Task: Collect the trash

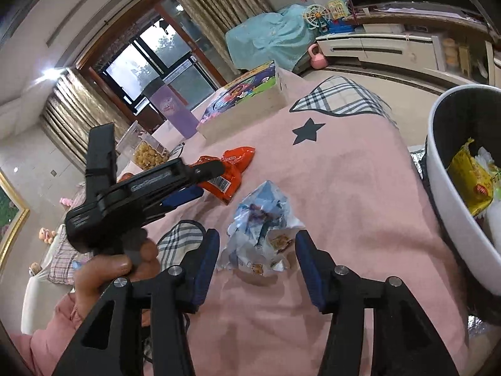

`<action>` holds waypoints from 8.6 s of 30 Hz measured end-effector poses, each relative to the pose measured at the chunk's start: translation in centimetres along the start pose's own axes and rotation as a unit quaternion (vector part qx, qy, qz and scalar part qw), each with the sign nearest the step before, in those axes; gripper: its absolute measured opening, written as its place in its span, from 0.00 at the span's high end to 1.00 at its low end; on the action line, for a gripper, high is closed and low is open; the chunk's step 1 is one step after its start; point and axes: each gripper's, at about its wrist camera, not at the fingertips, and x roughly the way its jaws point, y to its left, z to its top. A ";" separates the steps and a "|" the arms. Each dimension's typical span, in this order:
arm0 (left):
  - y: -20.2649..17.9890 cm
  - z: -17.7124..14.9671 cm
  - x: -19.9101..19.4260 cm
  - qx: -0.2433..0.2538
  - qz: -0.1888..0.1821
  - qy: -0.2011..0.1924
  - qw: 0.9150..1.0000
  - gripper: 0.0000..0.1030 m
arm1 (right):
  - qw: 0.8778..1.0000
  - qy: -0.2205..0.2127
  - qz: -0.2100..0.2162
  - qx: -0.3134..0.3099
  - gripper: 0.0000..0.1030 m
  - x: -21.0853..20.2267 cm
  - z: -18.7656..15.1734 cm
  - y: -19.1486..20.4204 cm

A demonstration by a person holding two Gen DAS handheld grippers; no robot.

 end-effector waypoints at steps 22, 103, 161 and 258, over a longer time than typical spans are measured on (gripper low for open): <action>0.3 -6.9 -7.2 0.024 -0.024 -0.009 0.999 0.91 | 1.000 0.008 -0.019 -0.006 0.74 0.1 -1.7 0.8; -22.9 -9.9 -5.5 0.230 -0.126 0.031 0.964 0.97 | 0.979 -0.142 -0.114 0.090 0.74 -15.6 -0.9 -9.9; -27.6 -8.7 -0.1 0.254 -0.110 0.064 0.959 0.97 | 0.980 -0.114 -0.119 0.107 0.71 -14.8 2.4 -13.5; -10.5 -20.8 -20.9 0.168 0.099 -0.279 0.940 0.00 | 0.907 -0.321 -0.263 -0.071 0.00 -19.2 -13.5 4.6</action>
